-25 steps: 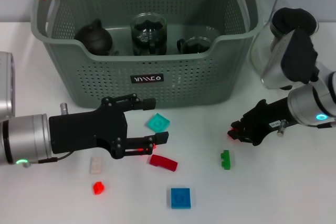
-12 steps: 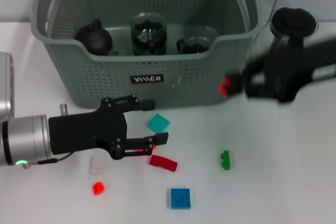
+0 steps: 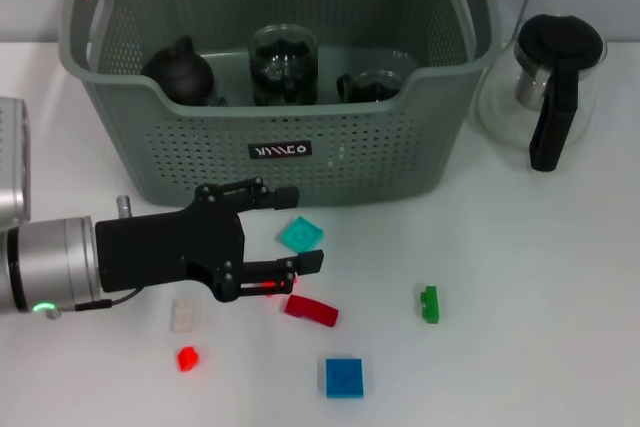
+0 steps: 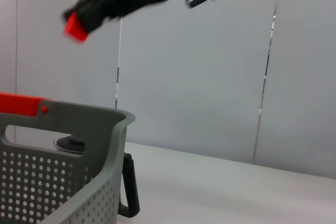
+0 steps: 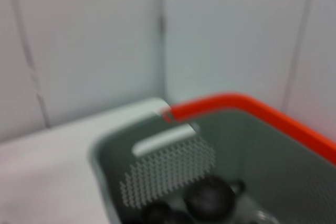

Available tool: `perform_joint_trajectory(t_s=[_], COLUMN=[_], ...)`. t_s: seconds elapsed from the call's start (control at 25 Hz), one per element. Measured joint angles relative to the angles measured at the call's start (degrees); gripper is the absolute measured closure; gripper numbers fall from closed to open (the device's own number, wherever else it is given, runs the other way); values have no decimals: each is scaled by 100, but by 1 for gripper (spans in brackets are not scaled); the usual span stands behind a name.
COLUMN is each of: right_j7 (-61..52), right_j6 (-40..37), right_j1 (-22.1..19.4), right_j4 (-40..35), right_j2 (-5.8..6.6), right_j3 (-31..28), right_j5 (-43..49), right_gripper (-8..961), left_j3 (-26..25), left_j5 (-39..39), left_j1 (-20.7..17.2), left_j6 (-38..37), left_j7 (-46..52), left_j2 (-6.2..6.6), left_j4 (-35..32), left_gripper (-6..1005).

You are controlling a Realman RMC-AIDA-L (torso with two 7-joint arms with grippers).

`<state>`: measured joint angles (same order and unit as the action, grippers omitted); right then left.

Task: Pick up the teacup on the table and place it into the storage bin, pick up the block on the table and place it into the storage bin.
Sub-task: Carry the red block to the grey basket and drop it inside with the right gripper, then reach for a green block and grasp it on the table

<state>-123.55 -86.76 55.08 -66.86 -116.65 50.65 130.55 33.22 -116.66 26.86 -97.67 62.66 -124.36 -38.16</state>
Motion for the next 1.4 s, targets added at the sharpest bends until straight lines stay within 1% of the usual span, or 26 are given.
perform_joint_trajectory(t_s=[0.12,0.24,0.32,0.48,0.56,0.64,0.76,0.8,0.84,0.92,1.0,1.04,1.08,1.12,1.2,1.24,1.28,1.36,1.4], right_j7=[18,27,36,117,260,447,701,786,849,922,941,984,1044,1104,1287,1383,1468,1607,1627], right_j6=[313,535,575,459,182,-331,-1194,-1545,-1846,-2381,-2604,-2618,-2603,-2582,-2432,-2309,-2160,-1792,-1624], right_j1=[317,354,329,198,-22,-333,-822,-1003,-1176,-1487,-1757,-1893,-1997,-2061,-2105,-2094,-2070,-2001,-1969], right_j4=[558,650,618,362,16,-359,-694,-738,-756,-759,-759,-752,-720,-688,-553,-474,-404,-226,-130], right_j2=[17,-29,-38,-49,-62,-39,101,159,209,267,272,261,224,185,30,-69,-171,-329,-354], right_j3=[24,117,176,155,135,132,126,122,118,128,236,343,465,557,665,681,695,819,932], right_j5=[516,728,738,565,168,-501,-1461,-1726,-1879,-1945,-1688,-1477,-1234,-1011,-340,2,283,789,908], right_gripper=[731,723,717,576,506,403,248,221,194,140,85,58,31,27,19,15,11,7,7], left_j3=[0,0,0,0,1,0,1,0,0,0,0,0,0,0,1,1,0,1,0], left_j5=[2,3,3,3,3,3,3,3,3,2,2,3,2,2,-3,-3,-4,-6,-7], left_j1=[3,-1,-9,-11,-4,1,6,5,5,5,3,3,4,4,10,10,9,11,10], left_j6=[0,2,2,3,2,2,2,2,2,2,5,14,29,39,65,65,68,70,71], left_j7=[4,6,6,8,9,9,9,5,0,-8,-12,-15,-17,-19,-23,-23,-23,-22,-22], left_j2=[0,0,0,0,0,3,7,8,8,9,10,12,15,16,17,17,18,17,17], left_j4=[2,2,2,2,2,2,2,2,2,2,2,2,2,2,1,1,1,2,2], left_gripper=[261,261,262,262,263,263,263,264,264,264,264,265,265,265,265,265,265,266,266])
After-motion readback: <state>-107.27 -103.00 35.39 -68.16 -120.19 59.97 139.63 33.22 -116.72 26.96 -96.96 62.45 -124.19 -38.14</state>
